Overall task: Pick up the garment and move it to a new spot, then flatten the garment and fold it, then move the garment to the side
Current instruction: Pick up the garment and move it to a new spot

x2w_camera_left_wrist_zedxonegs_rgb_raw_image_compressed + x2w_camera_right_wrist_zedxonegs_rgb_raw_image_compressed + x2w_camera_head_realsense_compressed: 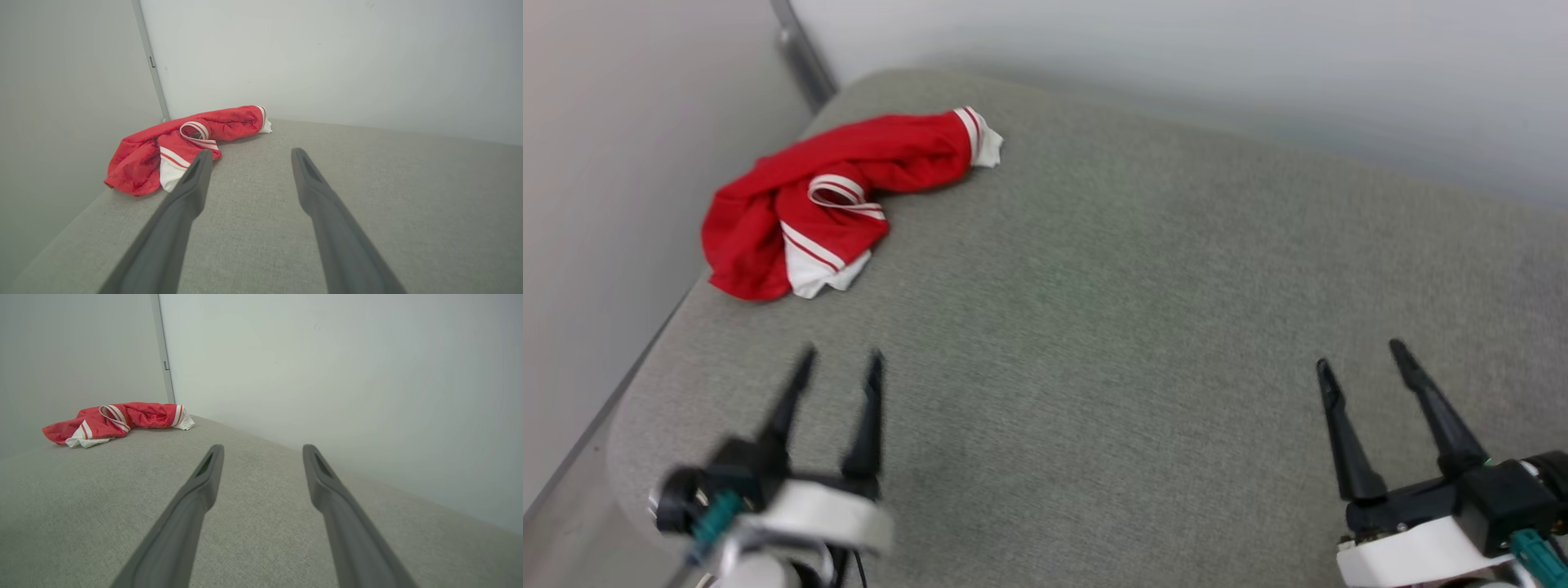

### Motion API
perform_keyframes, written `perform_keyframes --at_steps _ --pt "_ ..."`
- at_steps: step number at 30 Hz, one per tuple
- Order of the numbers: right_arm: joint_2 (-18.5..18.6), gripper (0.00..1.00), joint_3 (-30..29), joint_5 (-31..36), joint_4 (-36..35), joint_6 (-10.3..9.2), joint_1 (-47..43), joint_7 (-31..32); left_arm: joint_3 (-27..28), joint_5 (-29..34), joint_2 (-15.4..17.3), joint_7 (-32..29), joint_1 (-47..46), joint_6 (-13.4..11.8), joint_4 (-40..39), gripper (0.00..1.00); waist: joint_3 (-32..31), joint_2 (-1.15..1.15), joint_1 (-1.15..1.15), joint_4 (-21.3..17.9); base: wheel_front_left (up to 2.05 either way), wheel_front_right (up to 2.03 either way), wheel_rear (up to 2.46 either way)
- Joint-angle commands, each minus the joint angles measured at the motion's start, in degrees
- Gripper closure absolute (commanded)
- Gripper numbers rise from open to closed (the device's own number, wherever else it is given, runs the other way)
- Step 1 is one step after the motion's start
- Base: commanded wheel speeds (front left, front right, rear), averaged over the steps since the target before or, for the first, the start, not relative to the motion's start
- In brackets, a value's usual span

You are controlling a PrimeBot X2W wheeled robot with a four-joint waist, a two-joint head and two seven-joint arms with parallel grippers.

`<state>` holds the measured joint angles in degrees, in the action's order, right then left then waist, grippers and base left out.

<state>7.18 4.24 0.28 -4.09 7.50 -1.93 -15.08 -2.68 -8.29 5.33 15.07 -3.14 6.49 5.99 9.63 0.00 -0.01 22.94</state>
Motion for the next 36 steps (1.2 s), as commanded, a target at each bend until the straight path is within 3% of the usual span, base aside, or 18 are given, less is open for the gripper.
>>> perform_keyframes --at_steps 1,6,14,22,28,35,36 --pt "0.3 0.00 -0.3 0.5 -0.4 -0.02 0.6 -0.1 0.4 -0.9 0.6 0.2 -2.2 0.2 0.3 0.00 3.0 0.00 0.01 -2.1 0.00 0.00 0.00" --pt "2.4 0.00 -1.2 1.1 -2.4 -0.02 1.4 -0.1 0.0 -5.2 9.1 -3.1 -12.7 0.9 5.8 0.00 8.2 0.00 0.01 -4.6 0.00 0.00 0.00" --pt "4.5 0.00 -1.1 0.5 -5.3 -0.02 4.2 -0.1 -4.4 -20.6 22.5 -25.0 -27.4 0.9 12.4 0.00 16.4 0.00 0.01 -8.7 0.00 0.00 0.00" --pt "3.5 0.00 0.9 -0.1 -6.0 -0.03 5.9 -0.1 -5.1 -28.9 33.9 -44.6 -34.5 0.9 18.2 0.00 22.4 0.00 0.01 -13.8 0.00 0.00 0.00" --pt "2.6 0.00 0.9 -0.4 -6.3 -0.02 6.9 -0.1 -3.3 -33.7 36.7 -53.4 -35.4 -0.2 20.9 0.00 24.9 0.00 0.01 -16.1 0.00 0.00 0.00" --pt "3.1 0.00 0.0 -0.7 -6.4 -0.03 7.3 -0.1 -4.3 -36.2 34.7 -58.5 -34.2 -1.4 22.9 0.00 26.8 0.00 0.01 -16.8 0.00 0.00 0.00" --pt "3.1 0.00 0.0 -0.6 -6.4 -0.03 7.5 -0.1 -4.4 -36.3 34.4 -58.7 -34.0 -1.5 23.3 0.10 26.9 0.00 0.01 -16.8 0.00 0.00 0.00"
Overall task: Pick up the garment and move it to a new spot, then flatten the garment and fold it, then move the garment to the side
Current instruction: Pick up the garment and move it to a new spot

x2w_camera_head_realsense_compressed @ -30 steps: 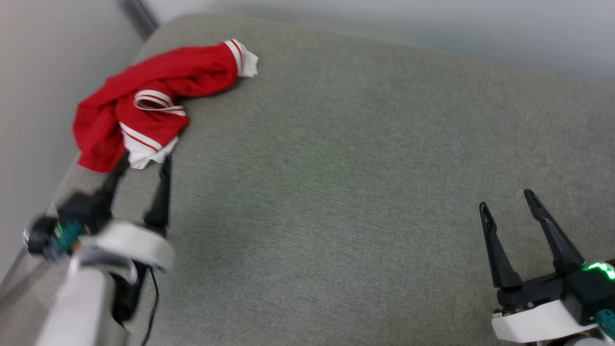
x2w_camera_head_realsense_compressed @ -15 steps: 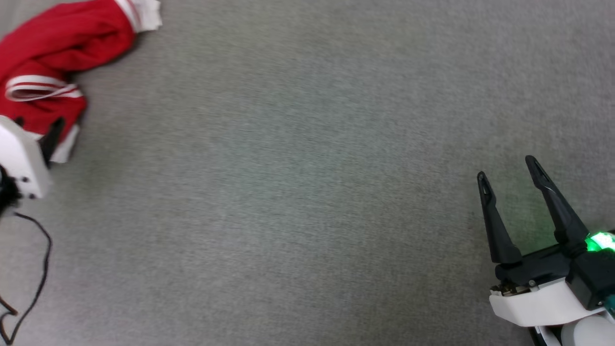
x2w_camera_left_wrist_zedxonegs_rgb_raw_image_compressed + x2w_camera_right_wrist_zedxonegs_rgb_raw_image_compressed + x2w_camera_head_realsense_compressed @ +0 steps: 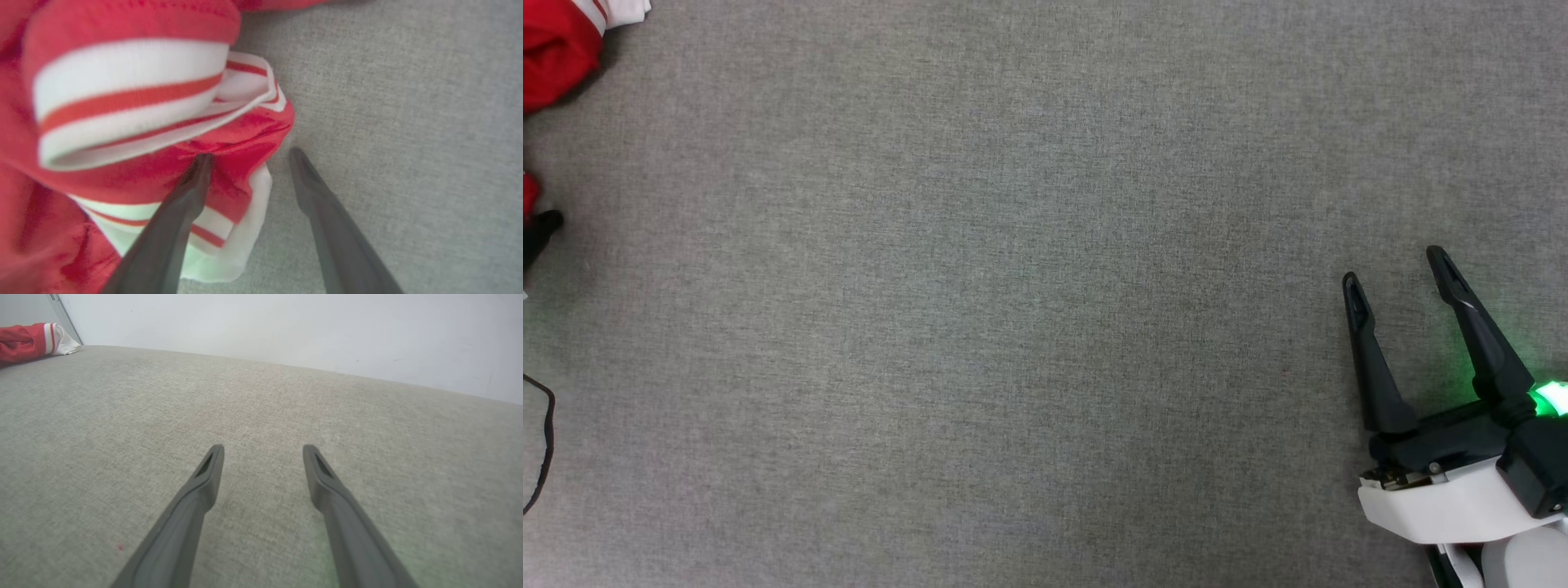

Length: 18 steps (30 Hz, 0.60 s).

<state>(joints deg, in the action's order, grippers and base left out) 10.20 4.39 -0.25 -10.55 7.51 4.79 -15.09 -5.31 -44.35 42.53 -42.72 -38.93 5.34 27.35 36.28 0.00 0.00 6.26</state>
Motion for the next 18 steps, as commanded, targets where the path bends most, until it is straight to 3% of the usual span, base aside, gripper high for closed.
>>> perform_keyframes --at_steps 1,2,10,18 --pt "0.2 0.00 -0.2 -0.1 0.0 -0.04 0.9 -0.1 -2.0 -0.3 -3.0 -1.2 2.1 -0.3 2.4 0.66 0.3 0.00 0.00 -0.2 0.00 0.00 0.00" --pt "0.2 0.00 -0.4 -0.1 0.0 -0.04 1.0 -0.1 -2.2 -0.5 -3.3 -1.4 2.4 -0.2 2.8 1.00 0.3 0.00 0.00 -0.1 0.00 0.00 0.00" --pt "-0.1 0.00 -0.6 0.3 1.1 -0.03 0.3 -0.1 -2.1 1.0 -1.8 3.3 3.6 0.5 3.9 1.00 -2.5 0.00 0.00 0.3 0.00 0.00 0.00" --pt "-1.8 0.00 0.1 0.1 4.0 -0.03 -0.2 -0.1 -2.5 4.4 0.5 17.5 1.6 1.7 -0.5 1.00 -11.5 0.00 0.00 0.1 0.00 0.00 0.00"
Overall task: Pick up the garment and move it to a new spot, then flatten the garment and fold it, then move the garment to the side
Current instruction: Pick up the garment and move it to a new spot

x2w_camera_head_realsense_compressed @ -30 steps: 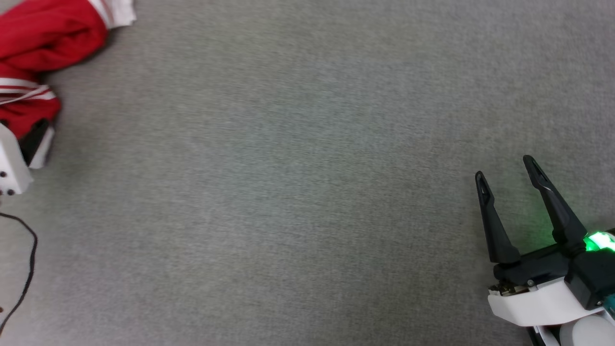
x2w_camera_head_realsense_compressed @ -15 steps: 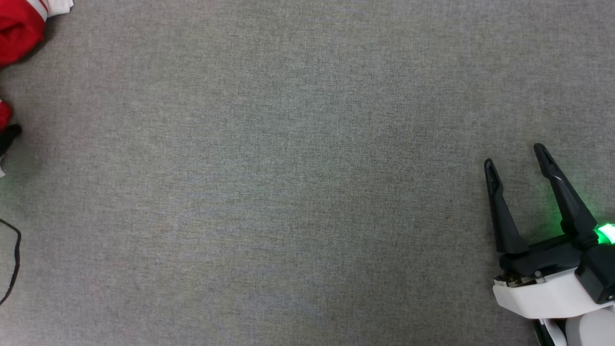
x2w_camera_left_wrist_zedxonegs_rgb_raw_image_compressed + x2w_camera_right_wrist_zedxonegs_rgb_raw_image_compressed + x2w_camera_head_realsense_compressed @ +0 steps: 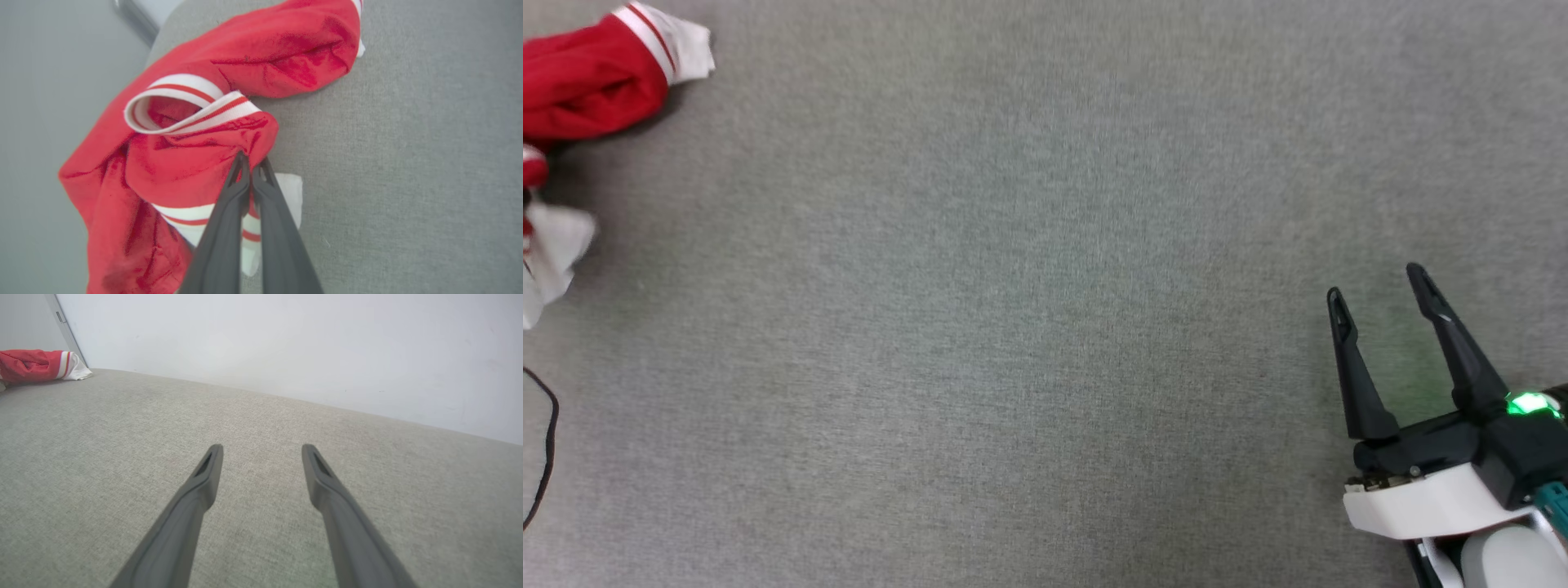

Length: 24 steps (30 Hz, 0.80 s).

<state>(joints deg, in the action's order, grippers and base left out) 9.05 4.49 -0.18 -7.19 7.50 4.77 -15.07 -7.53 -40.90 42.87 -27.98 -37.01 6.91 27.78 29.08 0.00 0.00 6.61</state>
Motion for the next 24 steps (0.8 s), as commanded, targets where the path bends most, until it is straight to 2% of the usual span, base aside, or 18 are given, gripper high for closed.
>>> perform_keyframes --at_steps 1,9,13,18,24 --pt "-1.0 0.00 -0.1 -0.1 1.1 -0.02 -0.5 -0.2 -0.6 1.4 0.4 4.8 -0.1 0.3 -2.1 1.00 -5.8 0.00 0.00 -0.4 0.00 0.00 0.00" --pt "-3.1 0.00 -0.1 -0.1 4.1 -0.02 -2.8 -0.1 -2.8 2.4 1.3 12.7 1.1 0.5 -11.3 1.00 -15.4 0.00 0.00 -1.6 0.00 0.00 0.00" --pt "-4.9 0.00 -1.3 -2.5 5.2 -0.02 -4.3 -0.1 -4.5 3.9 1.5 15.2 0.8 0.5 -18.1 1.00 -20.2 0.00 0.00 -2.9 0.00 0.00 0.00" --pt "-5.7 0.00 -0.7 -2.0 5.7 -0.02 -5.3 -0.1 -6.7 5.3 0.8 14.4 -0.8 0.3 -24.5 1.00 -23.6 0.00 0.00 -4.8 0.00 0.00 0.00" --pt "-6.2 0.00 -0.8 -2.7 6.1 -0.02 -5.1 -0.1 -8.5 6.7 -0.8 13.6 -4.9 -0.2 -28.2 1.00 -25.0 0.00 0.00 -9.0 0.00 0.00 0.00"
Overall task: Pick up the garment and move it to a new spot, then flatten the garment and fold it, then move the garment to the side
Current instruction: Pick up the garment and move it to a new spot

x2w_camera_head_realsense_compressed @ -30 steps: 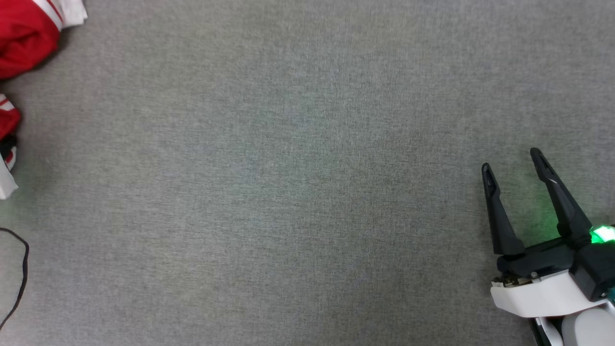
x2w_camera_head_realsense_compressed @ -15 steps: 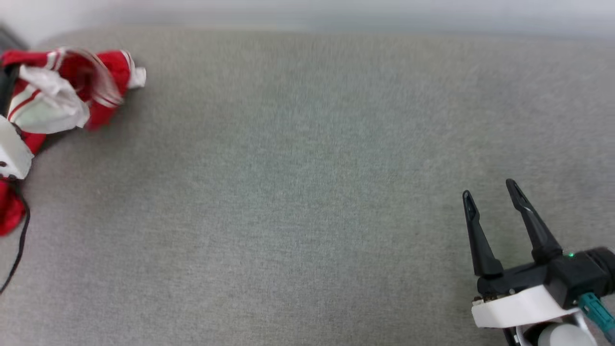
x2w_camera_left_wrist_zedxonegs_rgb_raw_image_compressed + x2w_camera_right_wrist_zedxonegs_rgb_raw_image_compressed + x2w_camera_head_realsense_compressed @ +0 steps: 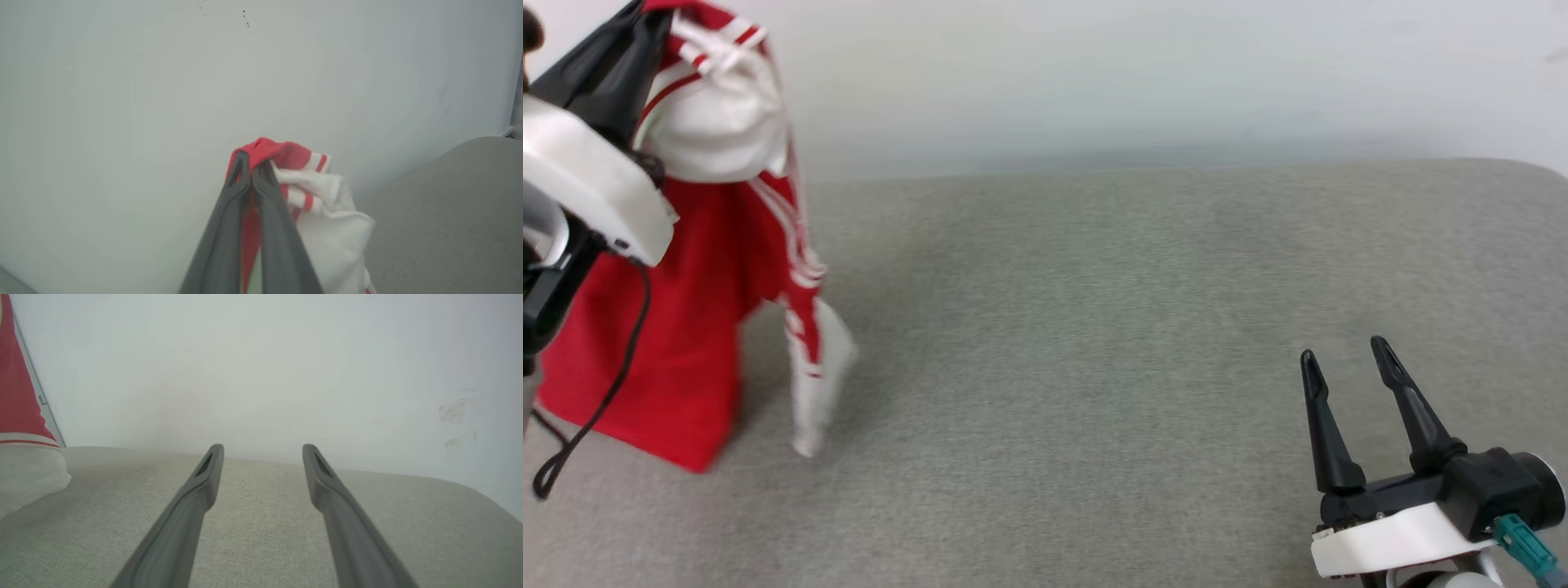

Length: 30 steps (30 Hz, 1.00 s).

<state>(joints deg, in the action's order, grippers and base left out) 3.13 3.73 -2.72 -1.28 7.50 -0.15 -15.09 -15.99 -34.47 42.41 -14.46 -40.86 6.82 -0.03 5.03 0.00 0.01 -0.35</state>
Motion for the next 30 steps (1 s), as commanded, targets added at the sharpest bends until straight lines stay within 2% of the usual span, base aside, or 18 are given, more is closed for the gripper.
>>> perform_keyframes --at_steps 1,9,14,17,23,30 --pt "-0.3 0.00 0.0 -0.3 0.3 -0.02 -0.1 -0.1 -0.5 0.7 -0.8 -0.1 -2.0 -0.2 -0.6 1.00 -1.0 0.00 -0.01 -2.9 0.00 0.00 0.00" --pt "-0.3 0.00 0.7 -2.8 0.5 -0.02 1.5 -0.1 -5.4 3.9 -7.1 0.8 -10.7 -0.3 1.0 1.00 -0.8 0.00 -0.01 -10.9 0.00 0.00 0.00" --pt "-0.3 0.00 0.2 -3.3 0.2 -0.03 2.5 -0.1 -7.7 5.6 -12.4 4.4 -16.7 -0.3 3.1 1.00 0.5 0.00 -0.01 -15.1 0.00 0.00 0.00" --pt "-0.3 0.00 -0.5 -3.6 0.0 -0.02 2.6 -0.1 -9.2 7.0 -15.0 7.9 -18.7 -0.2 4.7 1.00 1.2 0.00 -0.01 -16.3 0.00 0.00 0.00" --pt "-0.3 0.00 -1.8 -3.9 -0.5 -0.02 2.0 -0.1 -12.6 7.2 -15.9 11.9 -14.1 0.1 6.3 1.00 2.7 0.00 -0.01 -15.4 0.00 0.00 0.00" --pt "-0.3 0.00 -2.2 -3.1 -0.2 -0.02 1.2 -0.1 -20.7 6.4 -13.9 15.0 2.0 0.4 4.7 1.00 2.8 0.00 -0.01 -11.0 0.00 0.00 0.00"
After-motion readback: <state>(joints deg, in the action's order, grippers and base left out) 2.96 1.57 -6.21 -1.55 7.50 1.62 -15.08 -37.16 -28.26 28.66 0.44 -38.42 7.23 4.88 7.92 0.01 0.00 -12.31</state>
